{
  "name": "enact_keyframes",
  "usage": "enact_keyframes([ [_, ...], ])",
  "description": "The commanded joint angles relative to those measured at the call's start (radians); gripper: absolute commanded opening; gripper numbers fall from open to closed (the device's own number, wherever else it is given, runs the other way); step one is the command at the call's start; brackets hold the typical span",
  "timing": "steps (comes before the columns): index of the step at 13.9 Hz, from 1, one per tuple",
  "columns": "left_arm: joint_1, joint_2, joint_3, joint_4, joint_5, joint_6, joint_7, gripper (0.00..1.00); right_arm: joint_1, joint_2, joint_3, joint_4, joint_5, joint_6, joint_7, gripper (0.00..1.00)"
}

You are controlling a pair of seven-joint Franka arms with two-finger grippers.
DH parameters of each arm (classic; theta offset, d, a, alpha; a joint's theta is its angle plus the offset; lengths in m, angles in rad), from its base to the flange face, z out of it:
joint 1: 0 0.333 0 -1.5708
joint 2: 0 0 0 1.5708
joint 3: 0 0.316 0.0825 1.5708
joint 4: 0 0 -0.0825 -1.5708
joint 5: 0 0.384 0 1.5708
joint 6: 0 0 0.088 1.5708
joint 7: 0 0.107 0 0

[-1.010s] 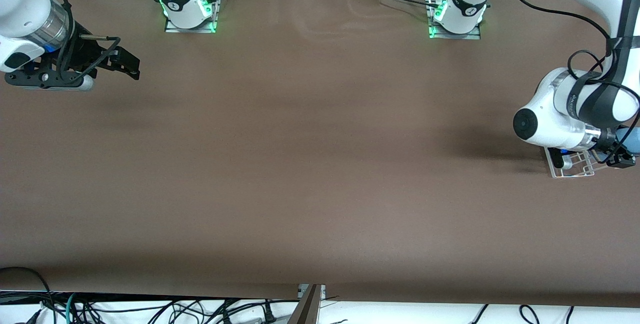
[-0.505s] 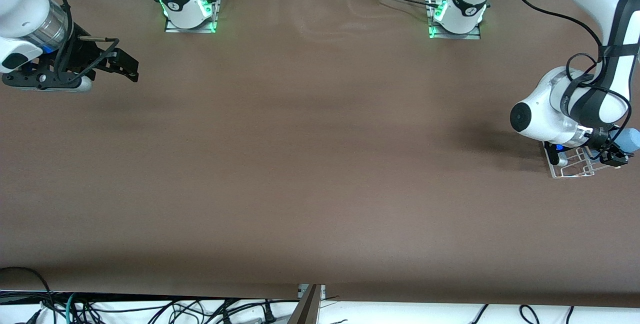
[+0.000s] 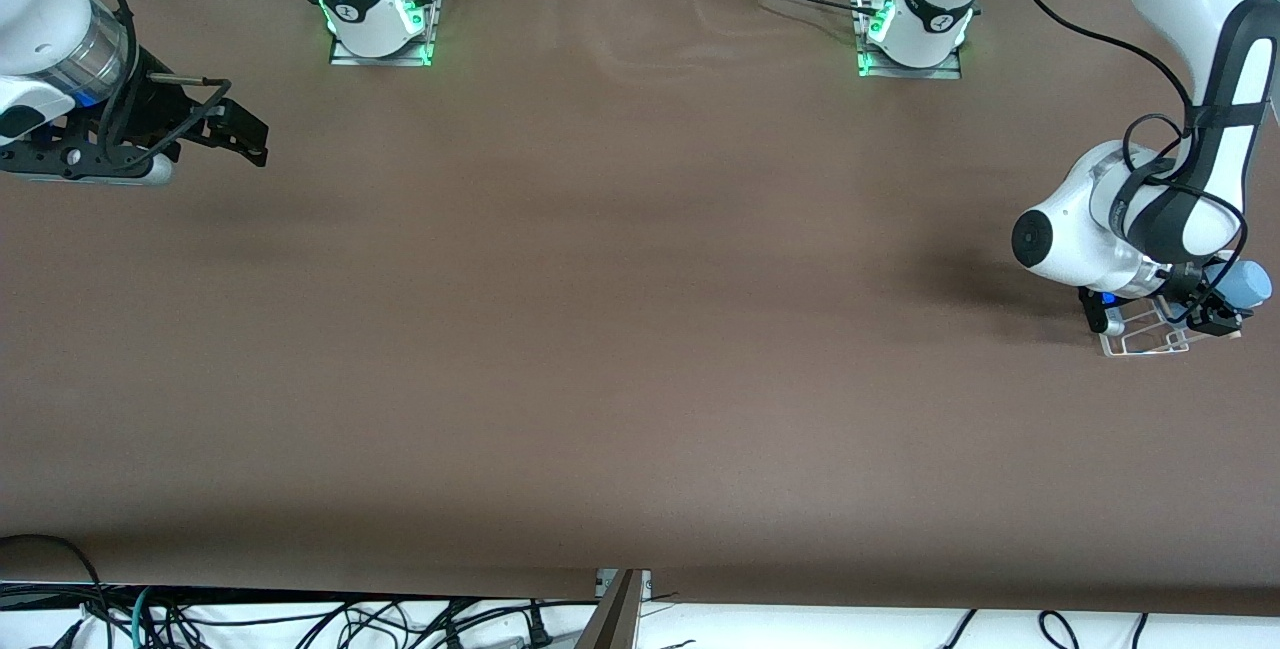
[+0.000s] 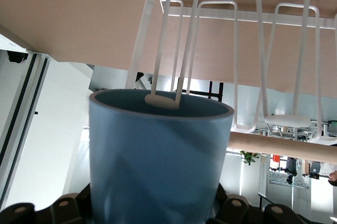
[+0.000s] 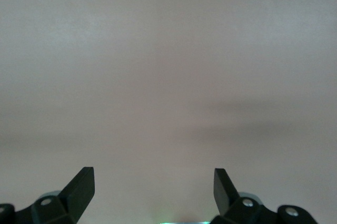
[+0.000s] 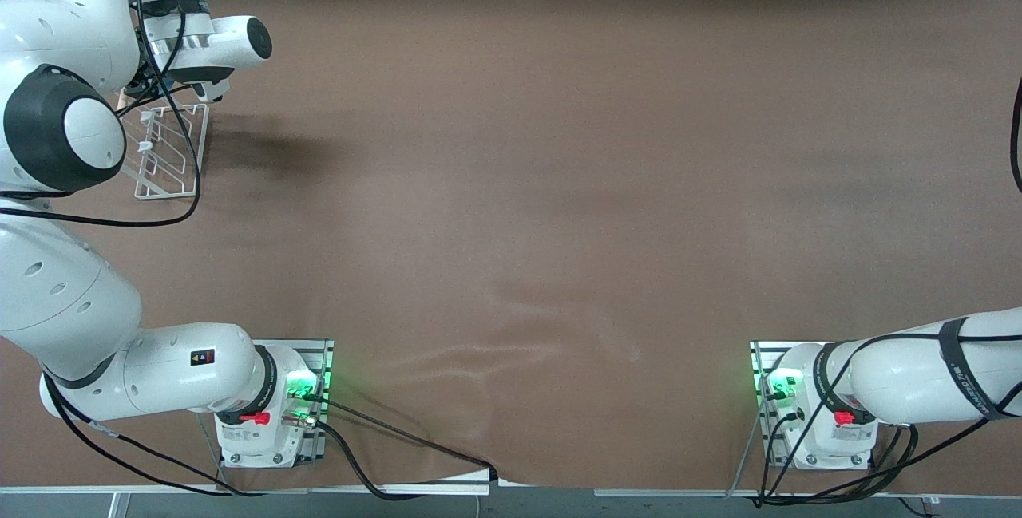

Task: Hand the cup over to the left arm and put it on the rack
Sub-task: 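Lower the cup with the left gripper onto a rack peg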

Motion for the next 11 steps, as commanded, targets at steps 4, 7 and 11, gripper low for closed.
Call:
enact_keyframes([
  [4, 0.005, -0.006, -0.007, 0.006, 0.031, 0.008, -0.016, 1.0, 0.006, -0.006, 0.045, 0.016, -0.157, -0.13, 0.002, 1.0],
  [7, 0.004, -0.028, -0.011, 0.011, -0.015, 0.006, -0.011, 1.0, 0.018, -0.002, 0.059, 0.017, -0.16, -0.133, 0.002, 1.0],
  [11, -0.009, -0.084, -0.021, 0.064, -0.31, -0.006, 0.003, 1.0, 0.024, 0.0, 0.059, 0.017, -0.16, -0.129, 0.008, 1.0],
])
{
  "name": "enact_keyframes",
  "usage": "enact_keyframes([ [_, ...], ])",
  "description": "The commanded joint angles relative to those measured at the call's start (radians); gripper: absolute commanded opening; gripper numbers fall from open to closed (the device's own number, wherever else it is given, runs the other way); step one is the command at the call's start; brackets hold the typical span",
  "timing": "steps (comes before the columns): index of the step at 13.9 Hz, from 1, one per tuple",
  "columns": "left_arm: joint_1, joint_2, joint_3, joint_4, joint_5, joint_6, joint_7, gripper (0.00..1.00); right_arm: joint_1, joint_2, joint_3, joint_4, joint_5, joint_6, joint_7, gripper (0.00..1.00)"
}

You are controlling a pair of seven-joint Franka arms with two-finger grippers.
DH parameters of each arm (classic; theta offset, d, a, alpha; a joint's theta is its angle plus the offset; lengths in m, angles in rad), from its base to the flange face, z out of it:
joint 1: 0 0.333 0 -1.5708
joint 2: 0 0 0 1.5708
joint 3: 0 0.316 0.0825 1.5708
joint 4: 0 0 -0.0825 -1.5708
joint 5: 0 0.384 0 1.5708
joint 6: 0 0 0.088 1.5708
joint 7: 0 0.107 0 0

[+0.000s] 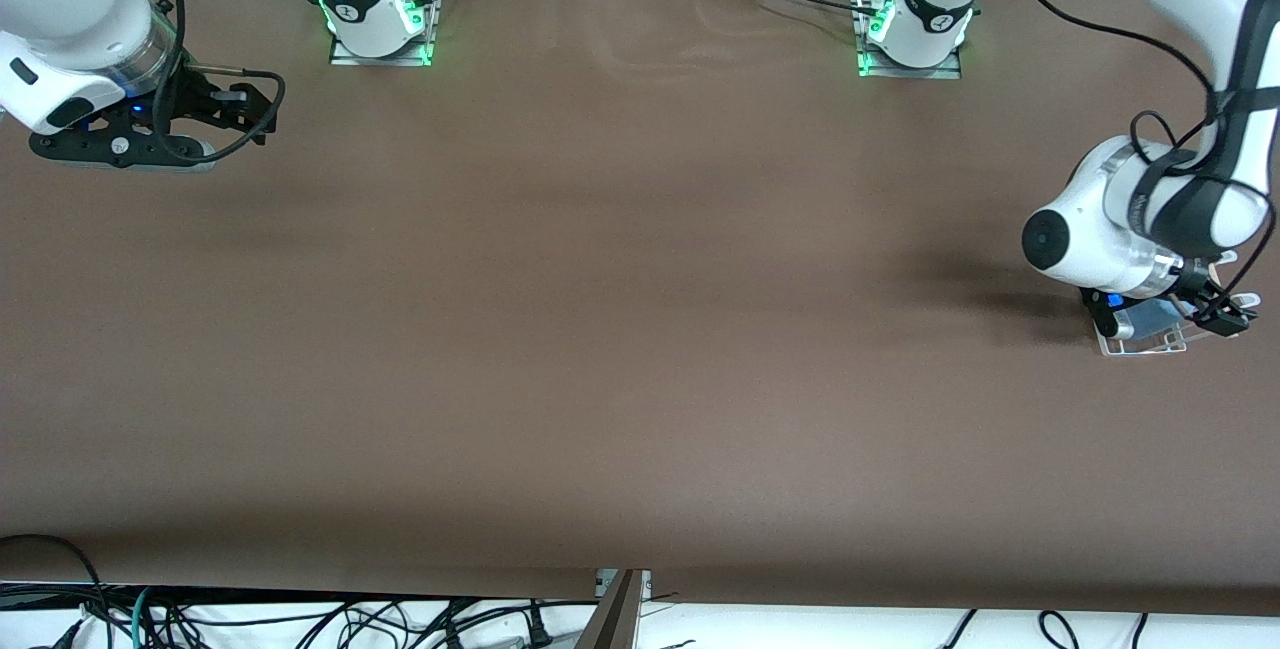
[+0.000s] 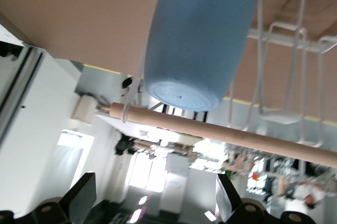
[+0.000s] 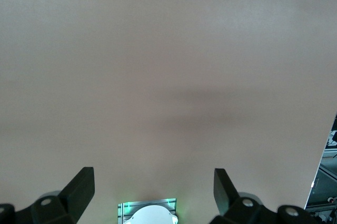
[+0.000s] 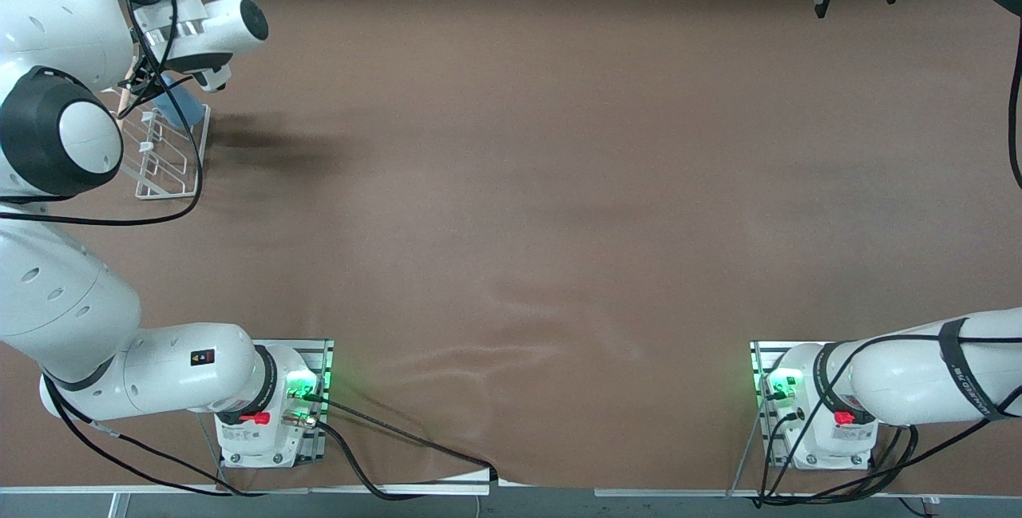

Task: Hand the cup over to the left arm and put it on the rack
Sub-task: 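Lower the cup with the left gripper onto a rack peg, then open the left gripper to release the cup on the rack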

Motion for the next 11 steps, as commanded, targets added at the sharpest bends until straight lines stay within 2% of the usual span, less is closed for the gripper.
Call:
enact_keyframes([
  [1, -0.005, -0.05, -0.01, 0.051, -0.215, -0.02, 0.012, 1.0, 0.005, 0.0, -0.001, 0.017, -0.008, -0.009, 0.014, 1.0],
  [3, -0.005, -0.053, -0.063, 0.146, -0.402, -0.096, 0.01, 1.0, 0.001, 0.0, -0.007, 0.02, 0.028, -0.005, 0.016, 1.0],
  [5, -0.01, -0.039, -0.164, 0.314, -0.595, -0.24, -0.006, 1.0, -0.001, 0.0, -0.009, 0.023, 0.038, -0.005, 0.013, 1.0],
  [6, -0.03, -0.027, -0.2, 0.399, -0.643, -0.311, -0.025, 1.0, -0.001, 0.0, -0.009, 0.023, 0.039, -0.005, 0.014, 1.0],
  [8, -0.117, 0.008, -0.208, 0.537, -0.68, -0.437, -0.118, 1.0, -0.001, -0.001, -0.008, 0.023, 0.041, -0.008, 0.014, 1.0],
  [10, -0.163, 0.01, -0.203, 0.602, -0.806, -0.467, -0.202, 1.0, -0.001, 0.0, -0.006, 0.023, 0.042, -0.009, 0.02, 1.0],
  [11, -0.169, -0.019, -0.197, 0.608, -0.899, -0.467, -0.229, 1.0, -0.001, 0.0, -0.008, 0.023, 0.042, -0.009, 0.019, 1.0],
])
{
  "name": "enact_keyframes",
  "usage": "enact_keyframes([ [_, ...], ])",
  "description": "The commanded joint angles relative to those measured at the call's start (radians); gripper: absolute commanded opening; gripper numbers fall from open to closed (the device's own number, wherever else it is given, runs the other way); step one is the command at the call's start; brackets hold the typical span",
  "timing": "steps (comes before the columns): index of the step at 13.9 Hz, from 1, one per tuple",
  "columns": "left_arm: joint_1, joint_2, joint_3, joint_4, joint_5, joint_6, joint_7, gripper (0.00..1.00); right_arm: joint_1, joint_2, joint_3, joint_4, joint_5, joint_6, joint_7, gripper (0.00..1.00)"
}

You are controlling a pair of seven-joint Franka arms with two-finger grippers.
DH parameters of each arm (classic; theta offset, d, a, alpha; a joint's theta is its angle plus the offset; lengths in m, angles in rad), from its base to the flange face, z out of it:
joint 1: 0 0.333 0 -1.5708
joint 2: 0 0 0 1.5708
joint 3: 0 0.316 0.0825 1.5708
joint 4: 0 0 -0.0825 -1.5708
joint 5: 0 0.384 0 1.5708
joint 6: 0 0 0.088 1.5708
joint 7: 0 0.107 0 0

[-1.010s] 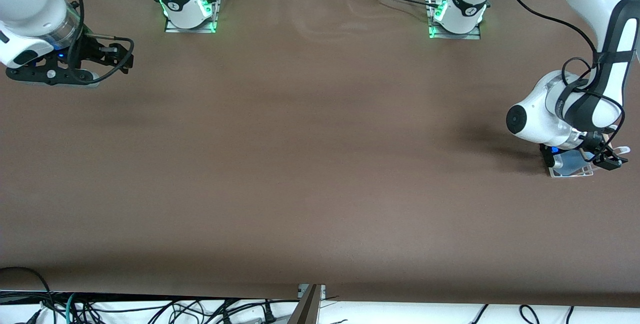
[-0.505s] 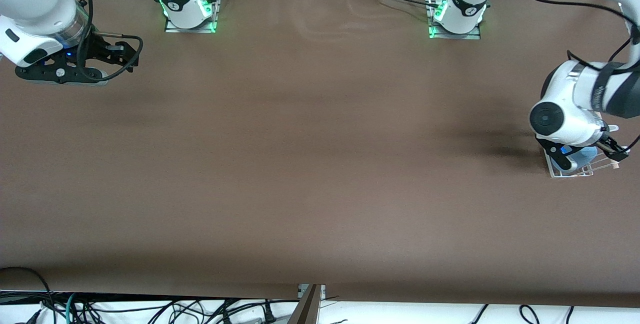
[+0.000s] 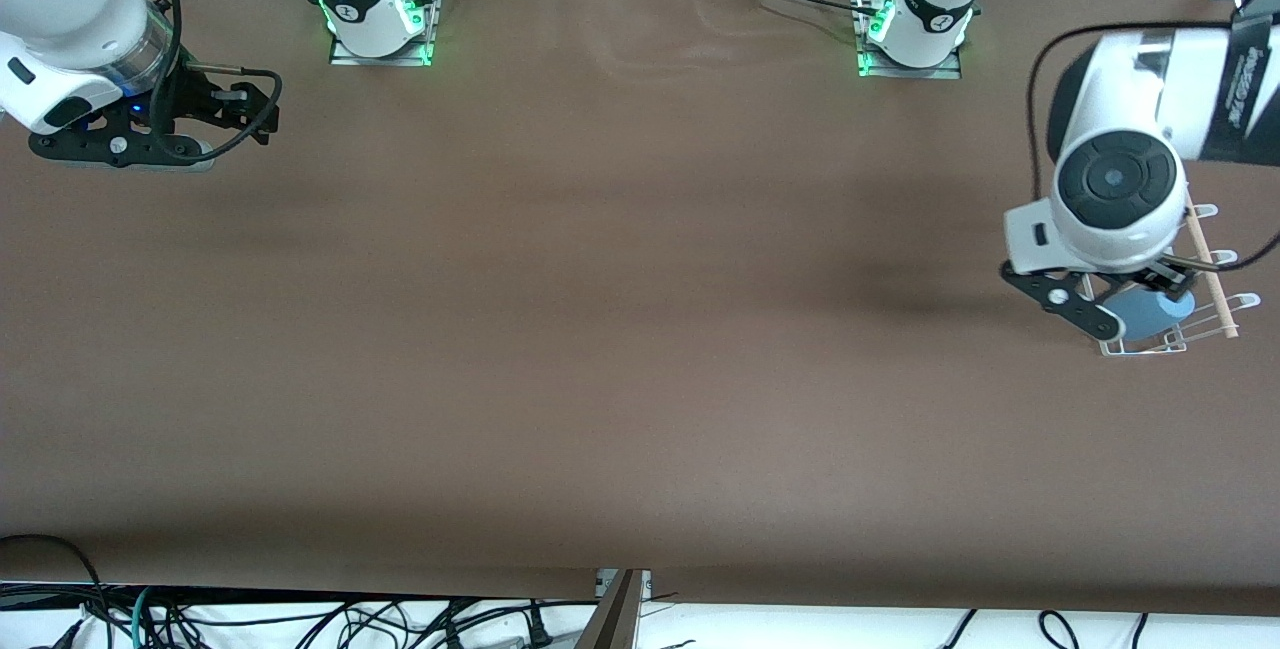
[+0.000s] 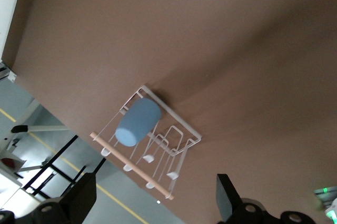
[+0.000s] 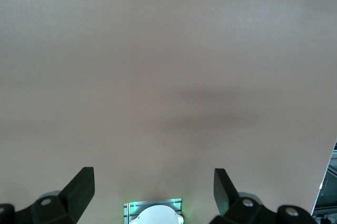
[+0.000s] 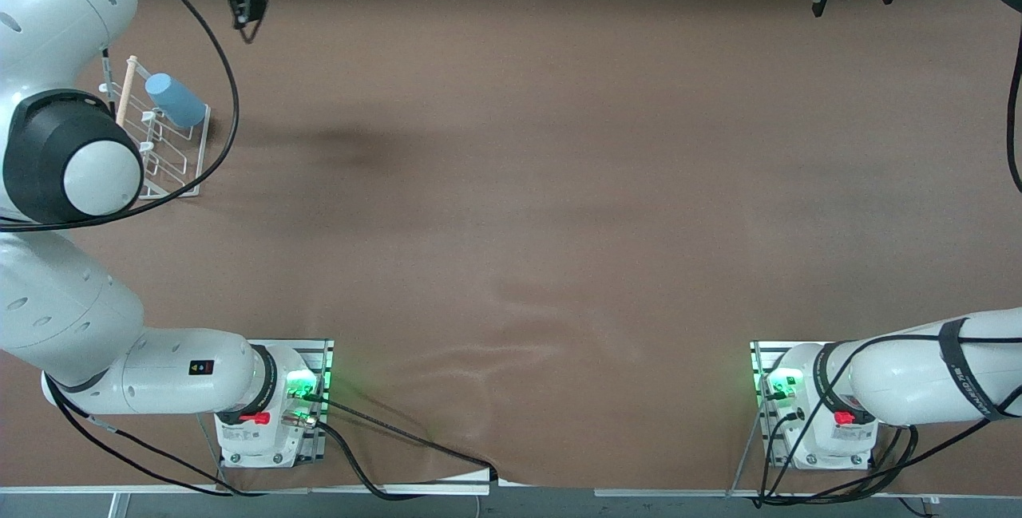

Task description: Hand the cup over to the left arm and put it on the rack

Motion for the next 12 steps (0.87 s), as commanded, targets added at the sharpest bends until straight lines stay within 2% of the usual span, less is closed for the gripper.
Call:
enact_keyframes([
  [1, -0.019, -0.01, 0.03, 0.078, -0.174, -0.031, -0.082, 1.0, 0.0, 0.0, -0.001, 0.019, 0.017, -0.013, 0.016, 1.0],
  [3, -0.016, -0.088, 0.114, 0.056, -0.335, -0.001, -0.156, 1.0, 0.0, 0.0, -0.001, 0.019, 0.017, -0.01, 0.017, 1.0],
  [5, -0.003, -0.179, 0.218, -0.017, -0.534, 0.03, -0.217, 1.0, 0.0, 0.0, -0.001, 0.019, 0.017, -0.008, 0.017, 1.0],
  [8, 0.018, -0.323, 0.22, -0.276, -0.563, 0.276, -0.312, 1.0, 0.0, 0.0, -0.001, 0.019, 0.017, -0.007, 0.017, 1.0],
  [12, 0.027, -0.328, 0.225, -0.287, -0.551, 0.295, -0.319, 1.0, 0.0, 0.0, -0.001, 0.019, 0.019, -0.007, 0.017, 1.0],
])
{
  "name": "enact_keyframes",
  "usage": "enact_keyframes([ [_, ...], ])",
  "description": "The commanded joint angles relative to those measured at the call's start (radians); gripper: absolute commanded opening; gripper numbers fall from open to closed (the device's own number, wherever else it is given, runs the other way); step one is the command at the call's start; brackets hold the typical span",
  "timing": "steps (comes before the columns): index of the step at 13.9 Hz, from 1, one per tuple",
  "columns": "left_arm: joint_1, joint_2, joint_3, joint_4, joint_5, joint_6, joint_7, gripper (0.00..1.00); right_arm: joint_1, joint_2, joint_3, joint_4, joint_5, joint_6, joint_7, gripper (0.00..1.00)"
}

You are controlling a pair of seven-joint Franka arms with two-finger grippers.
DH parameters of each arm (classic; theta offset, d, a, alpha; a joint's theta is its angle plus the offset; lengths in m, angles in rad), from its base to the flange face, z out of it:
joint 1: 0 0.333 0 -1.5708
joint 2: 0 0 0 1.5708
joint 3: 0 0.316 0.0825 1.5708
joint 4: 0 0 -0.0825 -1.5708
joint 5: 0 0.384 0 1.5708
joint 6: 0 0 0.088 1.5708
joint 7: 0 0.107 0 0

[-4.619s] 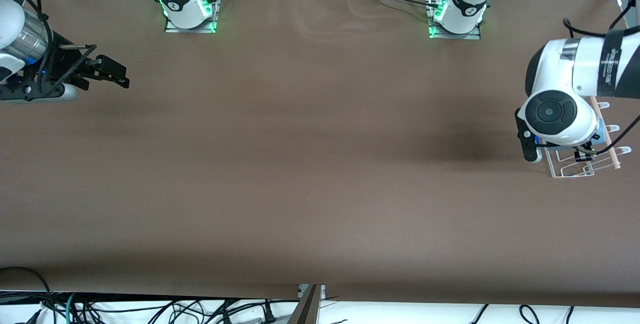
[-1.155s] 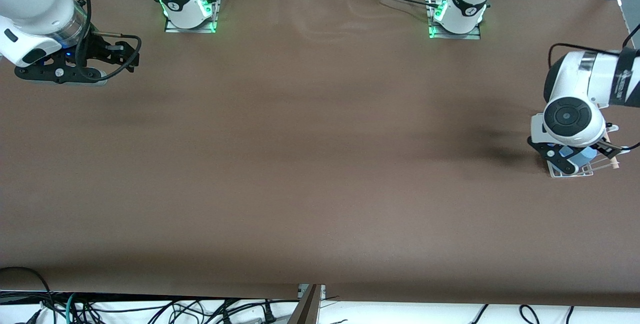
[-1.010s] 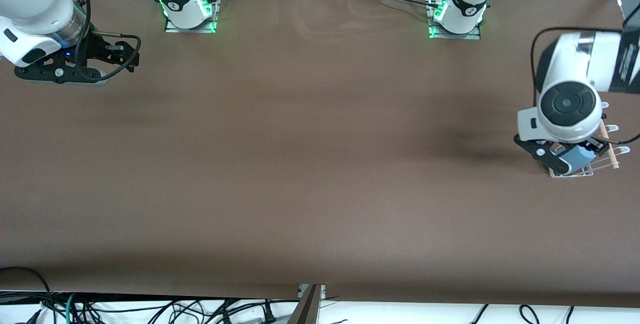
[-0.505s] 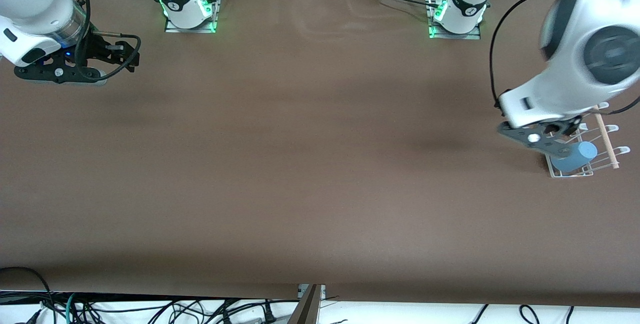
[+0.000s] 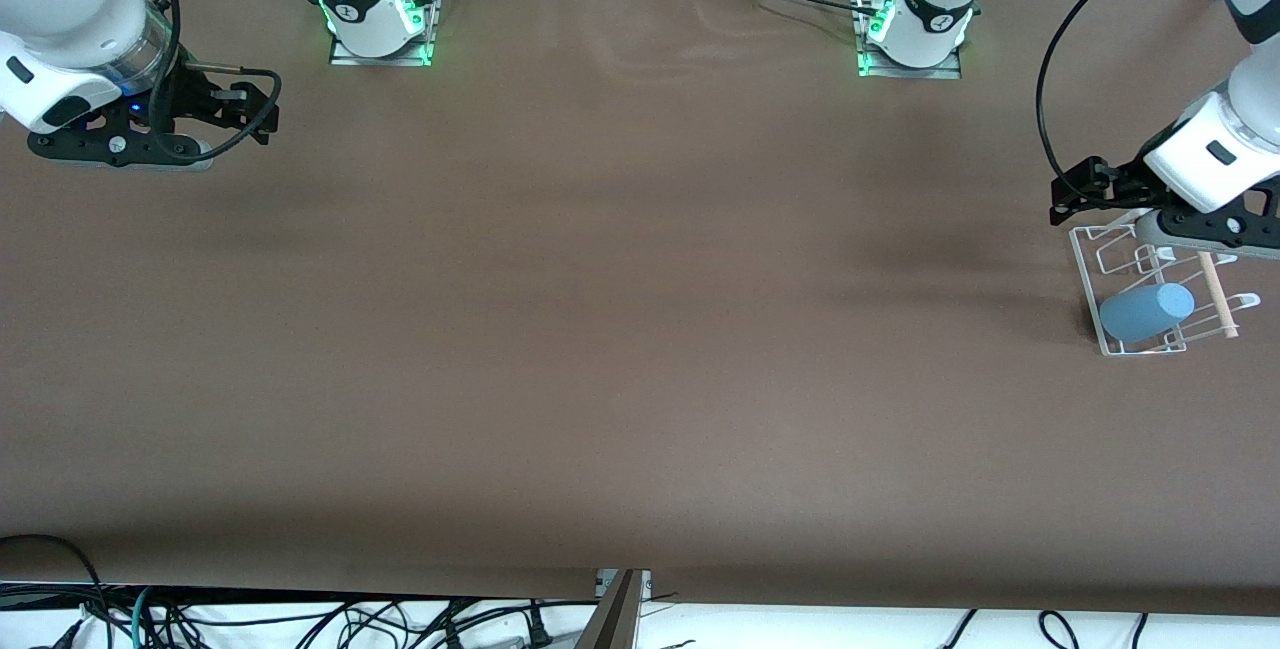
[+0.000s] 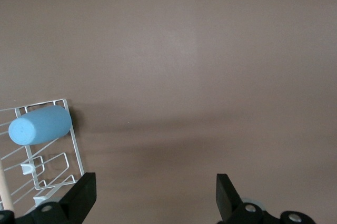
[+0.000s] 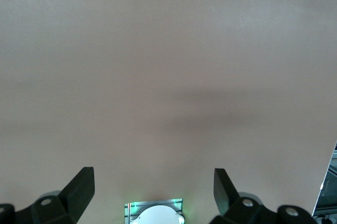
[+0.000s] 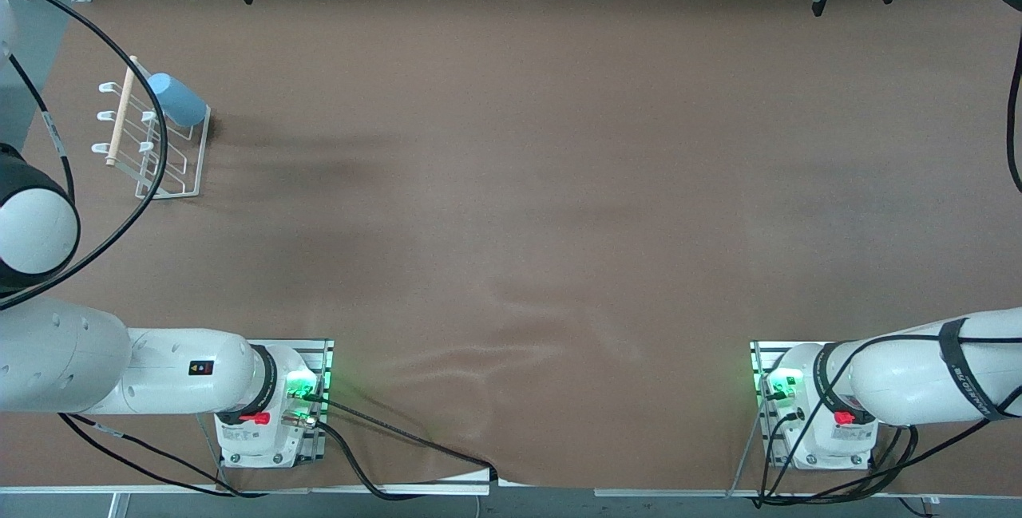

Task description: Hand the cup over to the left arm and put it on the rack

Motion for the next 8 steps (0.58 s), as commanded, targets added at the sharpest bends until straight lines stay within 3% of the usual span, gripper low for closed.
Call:
enact_keyframes([
  [1, 0.0, -0.026, 0.001, -0.029, -0.008, 0.025, -0.018, 1.0, 0.0, 0.0, -0.001, 0.017, 0.017, -0.007, 0.016, 1.0],
  [5, -0.079, -0.014, 0.072, -0.007, -0.005, 0.03, -0.013, 1.0, 0.0, 0.0, -0.001, 0.017, 0.017, -0.008, 0.014, 1.0],
  [8, -0.093, -0.017, 0.076, -0.009, 0.024, 0.027, -0.021, 1.0, 0.0, 0.0, -0.001, 0.017, 0.018, -0.008, 0.014, 1.0],
])
